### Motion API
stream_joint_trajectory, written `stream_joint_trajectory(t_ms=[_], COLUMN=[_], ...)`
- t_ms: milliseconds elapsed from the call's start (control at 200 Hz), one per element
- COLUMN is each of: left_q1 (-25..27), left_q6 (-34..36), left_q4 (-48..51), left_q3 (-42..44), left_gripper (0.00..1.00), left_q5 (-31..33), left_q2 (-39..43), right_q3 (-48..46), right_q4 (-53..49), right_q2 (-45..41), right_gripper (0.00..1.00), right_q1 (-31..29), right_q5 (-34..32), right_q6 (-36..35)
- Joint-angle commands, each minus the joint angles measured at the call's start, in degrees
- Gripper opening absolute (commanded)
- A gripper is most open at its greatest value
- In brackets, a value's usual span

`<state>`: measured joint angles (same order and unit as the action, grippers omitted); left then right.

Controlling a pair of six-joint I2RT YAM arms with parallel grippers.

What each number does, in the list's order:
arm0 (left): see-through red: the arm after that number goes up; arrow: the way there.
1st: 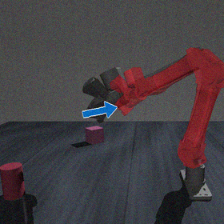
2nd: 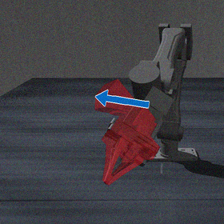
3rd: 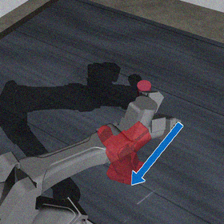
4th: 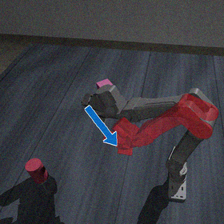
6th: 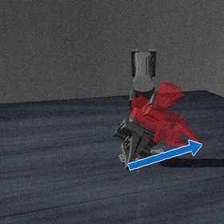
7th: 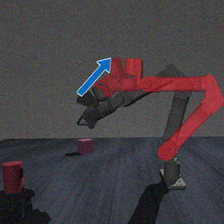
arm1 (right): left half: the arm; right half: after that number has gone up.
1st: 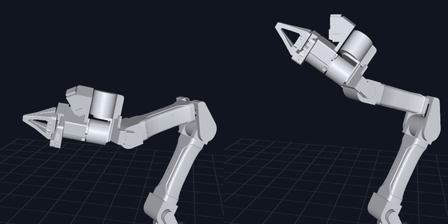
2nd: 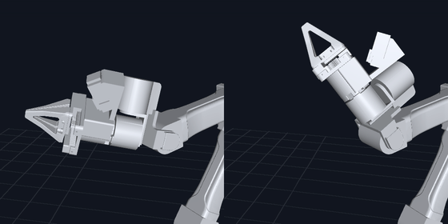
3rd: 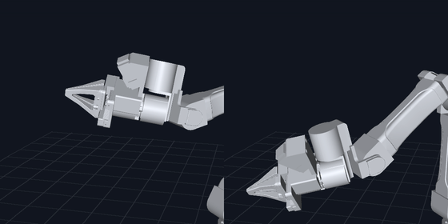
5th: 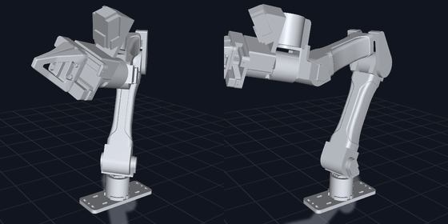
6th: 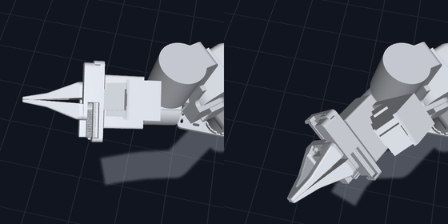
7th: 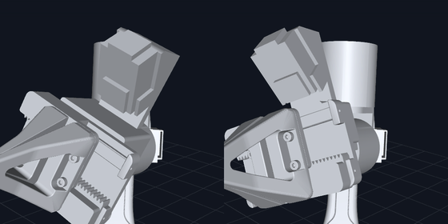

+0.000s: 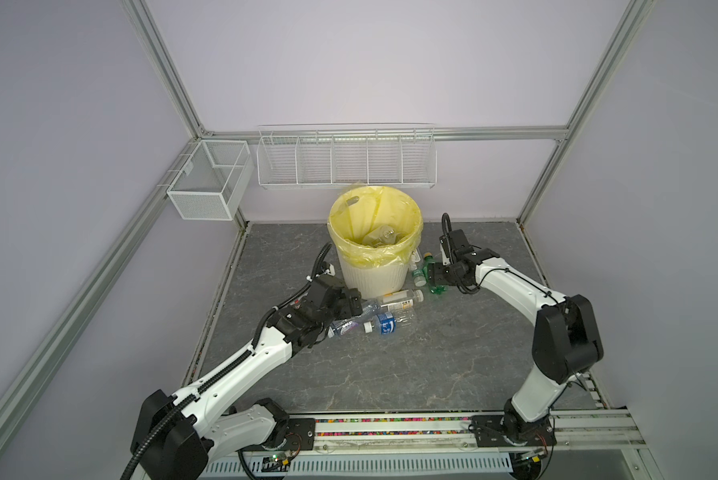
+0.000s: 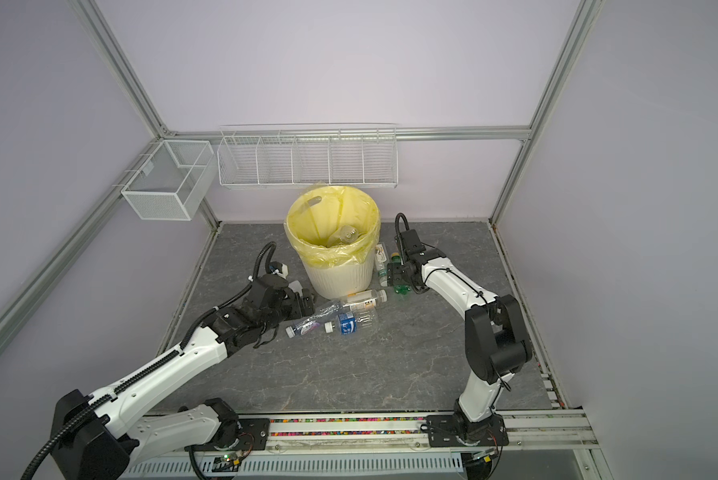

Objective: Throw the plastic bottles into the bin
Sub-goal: 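Draw the left gripper back while the right gripper reaches for the green bottle, then close the right gripper around the green yellow-capped soda bottle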

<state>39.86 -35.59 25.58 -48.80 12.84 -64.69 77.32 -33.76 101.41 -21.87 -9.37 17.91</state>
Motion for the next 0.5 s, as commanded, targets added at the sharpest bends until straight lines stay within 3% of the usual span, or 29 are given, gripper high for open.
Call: stream_joint_trajectory(t_ms=[0, 160, 495], left_q1=[-0.31, -0.30, -0.31], left_q6=[-2.13, -2.19, -3.92], left_q4=[-0.23, -2.63, -3.86], left_q3=[-0.05, 0.66, 1.55], left_gripper=[0.99, 0.99, 1.00], left_q5=[2.19, 1.83, 0.95], left_q2=[1.14, 1.05, 1.70], right_q3=[1.73, 3.52, 9.43], right_q4=[0.83, 2.00, -1.45], right_q2=[2.04, 5.45, 12.65], right_gripper=[0.89, 0.89, 0.91], right_q1=[1.06, 2.73, 3.44], right_q5=[1.25, 3.72, 1.75], right_q6=[-2.49, -2.21, -2.90])
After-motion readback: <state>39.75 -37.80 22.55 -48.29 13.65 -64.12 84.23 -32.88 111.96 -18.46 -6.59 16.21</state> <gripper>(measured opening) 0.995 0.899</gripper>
